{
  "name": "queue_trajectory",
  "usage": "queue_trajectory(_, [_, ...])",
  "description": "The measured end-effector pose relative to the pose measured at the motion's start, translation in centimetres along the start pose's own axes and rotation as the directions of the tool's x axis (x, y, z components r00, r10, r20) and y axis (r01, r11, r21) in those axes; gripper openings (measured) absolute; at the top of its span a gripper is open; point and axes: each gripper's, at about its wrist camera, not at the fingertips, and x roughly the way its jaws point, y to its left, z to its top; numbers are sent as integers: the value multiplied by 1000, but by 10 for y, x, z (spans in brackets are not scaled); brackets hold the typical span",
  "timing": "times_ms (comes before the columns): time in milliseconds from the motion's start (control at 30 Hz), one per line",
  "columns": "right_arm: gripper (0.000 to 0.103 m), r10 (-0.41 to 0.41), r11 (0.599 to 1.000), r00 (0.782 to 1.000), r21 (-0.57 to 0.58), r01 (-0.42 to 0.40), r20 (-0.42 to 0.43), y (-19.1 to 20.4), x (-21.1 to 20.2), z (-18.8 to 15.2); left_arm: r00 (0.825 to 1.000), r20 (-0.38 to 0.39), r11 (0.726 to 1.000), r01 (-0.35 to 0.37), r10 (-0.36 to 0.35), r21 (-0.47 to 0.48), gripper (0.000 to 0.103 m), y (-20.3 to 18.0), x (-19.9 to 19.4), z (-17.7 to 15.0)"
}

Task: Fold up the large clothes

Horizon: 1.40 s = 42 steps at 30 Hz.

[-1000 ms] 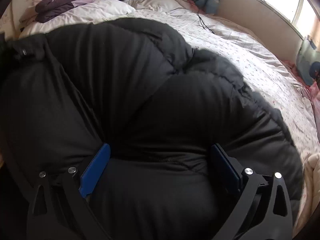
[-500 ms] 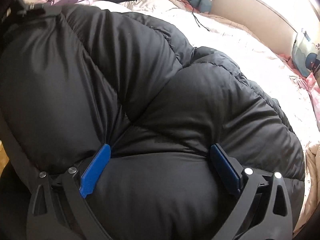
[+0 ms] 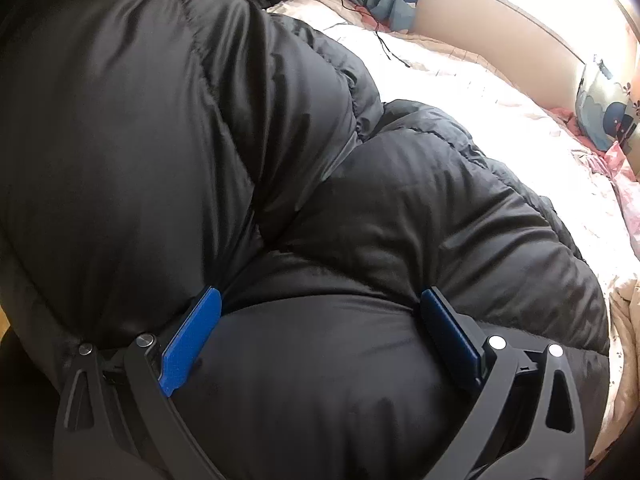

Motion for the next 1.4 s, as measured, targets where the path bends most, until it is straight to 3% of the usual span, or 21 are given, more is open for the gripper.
queue_trajectory(233, [96,-52,996,998,-74,54,28,11,-33,-23,990,-71,976,130,-119,173,76,-44,11,8])
queue_trajectory(367, [96,84,995,995,-53,-82,49,-3,-64,-48,977,-140,934,195,-159,300,75,-81,19,-2])
queue_trajectory(433, [96,226,972,968,41,-232,112,-24,-86,-65,971,-172,909,217,-164,357,75,-97,28,-7])
queue_trajectory(533, [96,378,866,889,240,-438,259,-77,-117,-98,960,-224,869,250,-166,427,75,-122,43,-22])
queue_trajectory(567, [96,380,820,867,317,-477,322,-103,-129,-112,957,-239,855,259,-165,449,76,-129,48,-28])
queue_trajectory(667, [96,303,766,858,430,-479,415,-156,-157,-138,943,-293,817,292,-158,498,75,-150,67,-47])
queue_trajectory(833, [96,159,759,867,504,-413,472,-221,-198,-138,929,-360,751,300,-89,589,75,-180,107,-75])
queue_trajectory(900, [96,98,778,867,506,-373,488,-238,-216,-123,927,-372,726,295,-58,621,75,-190,121,-81])
queue_trajectory(967, [96,47,810,877,495,-314,479,-246,-230,-98,926,-377,685,285,-16,671,76,-211,101,-130])
queue_trajectory(1000, [96,34,821,881,490,-294,472,-246,-233,-89,925,-379,665,287,-7,689,76,-212,103,-135])
queue_trajectory(1033, [96,36,833,891,478,-277,453,-249,-231,-76,924,-383,646,289,5,706,76,-213,105,-142])
queue_trajectory(1133, [96,59,878,921,419,-232,385,-246,-212,-31,915,-402,624,308,12,718,79,-211,108,-147])
queue_trajectory(1167, [96,84,894,931,387,-228,354,-238,-203,-15,911,-413,615,319,11,721,81,-228,111,-154])
queue_trajectory(1300, [96,137,949,970,255,-186,199,-222,-140,48,902,-430,571,332,42,751,87,-238,103,-133])
queue_trajectory(1333, [96,131,962,980,220,-163,152,-213,-126,58,901,-432,564,332,49,756,89,-243,103,-135])
queue_trajectory(1400, [96,3,993,1000,119,-6,25,-205,-88,76,896,-441,555,338,58,760,91,-245,95,-135])
